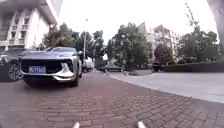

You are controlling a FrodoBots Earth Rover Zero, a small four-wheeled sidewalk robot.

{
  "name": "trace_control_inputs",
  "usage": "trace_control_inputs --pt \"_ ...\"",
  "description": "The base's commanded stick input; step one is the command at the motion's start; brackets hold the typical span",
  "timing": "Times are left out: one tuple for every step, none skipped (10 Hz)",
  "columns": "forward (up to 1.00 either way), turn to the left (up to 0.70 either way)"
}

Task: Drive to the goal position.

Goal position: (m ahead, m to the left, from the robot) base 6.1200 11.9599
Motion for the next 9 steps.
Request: trace_control_inputs --pt "0.7 0.0" --pt "0.7 0.08" --pt "0.7 0.14" --pt "0.7 0.14" --pt "0.7 0.14" --pt "0.7 0.14" --pt "0.7 0.14" --pt "0.7 0.14" --pt "0.7 0.14"
